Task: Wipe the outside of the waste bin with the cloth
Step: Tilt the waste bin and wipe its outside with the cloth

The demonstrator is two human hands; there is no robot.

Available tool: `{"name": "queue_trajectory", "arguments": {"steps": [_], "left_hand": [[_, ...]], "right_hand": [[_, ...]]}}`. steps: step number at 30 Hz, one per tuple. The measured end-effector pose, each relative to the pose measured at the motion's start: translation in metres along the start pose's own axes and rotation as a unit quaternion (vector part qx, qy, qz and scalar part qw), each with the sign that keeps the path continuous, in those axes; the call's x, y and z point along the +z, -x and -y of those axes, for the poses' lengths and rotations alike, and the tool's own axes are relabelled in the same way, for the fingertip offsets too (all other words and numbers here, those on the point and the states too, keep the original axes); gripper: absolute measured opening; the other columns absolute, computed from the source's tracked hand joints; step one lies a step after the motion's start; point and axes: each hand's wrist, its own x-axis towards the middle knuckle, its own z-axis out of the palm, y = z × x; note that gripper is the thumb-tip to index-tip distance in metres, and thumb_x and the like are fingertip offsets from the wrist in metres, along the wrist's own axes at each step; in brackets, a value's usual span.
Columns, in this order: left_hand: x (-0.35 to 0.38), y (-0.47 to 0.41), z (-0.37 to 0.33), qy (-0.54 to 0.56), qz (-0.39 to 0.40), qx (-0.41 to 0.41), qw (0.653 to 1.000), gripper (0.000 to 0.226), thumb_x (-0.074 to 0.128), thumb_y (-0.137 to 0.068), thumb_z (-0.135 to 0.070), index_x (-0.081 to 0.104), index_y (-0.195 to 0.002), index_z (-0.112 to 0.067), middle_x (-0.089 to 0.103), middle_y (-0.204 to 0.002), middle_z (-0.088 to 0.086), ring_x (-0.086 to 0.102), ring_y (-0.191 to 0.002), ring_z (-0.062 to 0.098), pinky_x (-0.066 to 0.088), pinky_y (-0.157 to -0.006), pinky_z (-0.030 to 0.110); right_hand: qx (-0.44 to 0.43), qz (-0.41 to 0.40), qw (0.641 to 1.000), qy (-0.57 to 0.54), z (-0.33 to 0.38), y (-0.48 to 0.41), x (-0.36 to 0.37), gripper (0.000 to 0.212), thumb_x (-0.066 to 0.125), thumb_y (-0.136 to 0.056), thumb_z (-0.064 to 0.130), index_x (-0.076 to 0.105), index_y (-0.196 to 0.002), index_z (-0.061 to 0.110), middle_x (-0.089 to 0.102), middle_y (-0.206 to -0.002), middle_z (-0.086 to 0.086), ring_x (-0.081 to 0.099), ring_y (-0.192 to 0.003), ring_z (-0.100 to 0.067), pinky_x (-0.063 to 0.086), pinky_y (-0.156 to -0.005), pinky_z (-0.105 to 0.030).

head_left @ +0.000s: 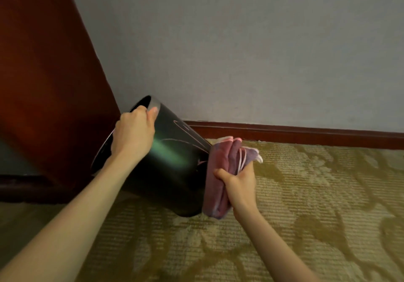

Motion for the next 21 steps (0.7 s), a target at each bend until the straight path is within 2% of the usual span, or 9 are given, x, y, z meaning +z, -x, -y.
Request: {"name": "queue_trajectory", "arguments": {"steps": [2,4,5,7,9,11,16,18,21], "left_hand": [[-0.001,-0.001,0.006,-0.011,-0.011,0.002,1.0,0.046,0.032,-0.098,-0.039,0.057,-0.088,-0.002,0.062,-0.088,0.029,0.057,-0.081,0.046,0.035,-0.061,0.041],[-0.003,0.001,0.012,-0.011,-0.019,0.013,1.0,0.045,0.034,-0.096,-0.041,0.055,-0.082,-0.004,0.061,-0.08,0.026,0.057,-0.074,0.043,0.035,-0.059,0.04],[-0.004,0.003,0.015,-0.007,-0.019,0.017,1.0,0.045,0.037,-0.095,-0.044,0.052,-0.078,-0.006,0.059,-0.075,0.022,0.054,-0.069,0.039,0.036,-0.058,0.039],[-0.007,0.008,0.021,0.006,-0.02,0.022,1.0,0.044,0.042,-0.092,-0.048,0.045,-0.069,-0.01,0.051,-0.066,0.014,0.046,-0.061,0.031,0.033,-0.055,0.037],[-0.011,0.014,0.027,0.017,-0.029,0.038,0.999,0.041,0.046,-0.092,-0.043,0.04,-0.066,-0.013,0.05,-0.06,0.016,0.044,-0.055,0.031,0.029,-0.053,0.036],[-0.015,0.02,0.035,0.028,-0.03,0.044,0.998,0.038,0.045,-0.092,-0.04,0.039,-0.065,-0.013,0.053,-0.058,0.02,0.045,-0.051,0.033,0.028,-0.052,0.035],[-0.023,0.03,0.052,0.064,-0.025,0.035,0.997,0.04,0.045,-0.093,-0.039,0.033,-0.059,-0.022,0.039,-0.047,0.0,0.038,-0.041,0.022,0.027,-0.048,0.033],[-0.025,0.032,0.056,0.073,-0.026,0.028,0.997,0.043,0.049,-0.093,-0.035,0.03,-0.056,-0.024,0.036,-0.045,-0.004,0.037,-0.04,0.022,0.028,-0.047,0.033],[-0.027,0.032,0.062,0.076,-0.024,0.018,0.997,0.044,0.052,-0.093,-0.032,0.034,-0.056,-0.015,0.036,-0.044,-0.002,0.038,-0.041,0.028,0.028,-0.047,0.034]], "right_hand": [[-0.019,-0.01,0.999,0.03,0.0,0.001,0.008,0.058,0.075,-0.069,0.015,0.041,-0.113,0.033,0.057,-0.09,0.023,0.056,-0.072,0.008,0.041,-0.051,-0.003],[-0.032,-0.02,0.999,0.038,-0.003,0.001,0.015,0.059,0.072,-0.073,0.013,0.04,-0.116,0.036,0.055,-0.09,0.026,0.054,-0.073,0.009,0.041,-0.054,-0.003],[-0.039,-0.026,0.998,0.037,-0.004,0.001,0.019,0.058,0.07,-0.074,0.012,0.042,-0.119,0.035,0.056,-0.093,0.025,0.056,-0.077,0.008,0.042,-0.06,-0.005],[-0.05,-0.038,0.997,0.041,-0.004,0.0,0.028,0.057,0.069,-0.076,0.014,0.045,-0.125,0.032,0.06,-0.1,0.018,0.058,-0.087,0.001,0.045,-0.075,-0.018],[-0.059,-0.054,0.995,0.063,-0.003,-0.002,0.034,0.053,0.067,-0.077,0.018,0.048,-0.124,0.03,0.062,-0.102,0.011,0.06,-0.09,-0.01,0.046,-0.079,-0.027],[-0.059,-0.067,0.992,0.085,-0.001,-0.006,0.039,0.049,0.066,-0.076,0.018,0.05,-0.122,0.026,0.062,-0.098,0.008,0.061,-0.089,-0.016,0.045,-0.077,-0.028],[-0.046,-0.061,0.982,0.174,0.014,-0.035,0.046,0.049,0.066,-0.075,0.022,0.05,-0.122,0.018,0.059,-0.088,0.0,0.061,-0.089,-0.03,0.04,-0.074,-0.029],[-0.028,-0.049,0.973,0.222,0.022,-0.052,0.052,0.057,0.065,-0.076,0.025,0.046,-0.129,0.015,0.062,-0.098,-0.011,0.06,-0.096,-0.037,0.039,-0.075,-0.032],[0.0,-0.02,0.961,0.275,0.03,-0.077,0.062,0.06,0.065,-0.076,0.028,0.043,-0.131,0.014,0.061,-0.113,-0.019,0.056,-0.104,-0.041,0.034,-0.074,-0.034]]}}
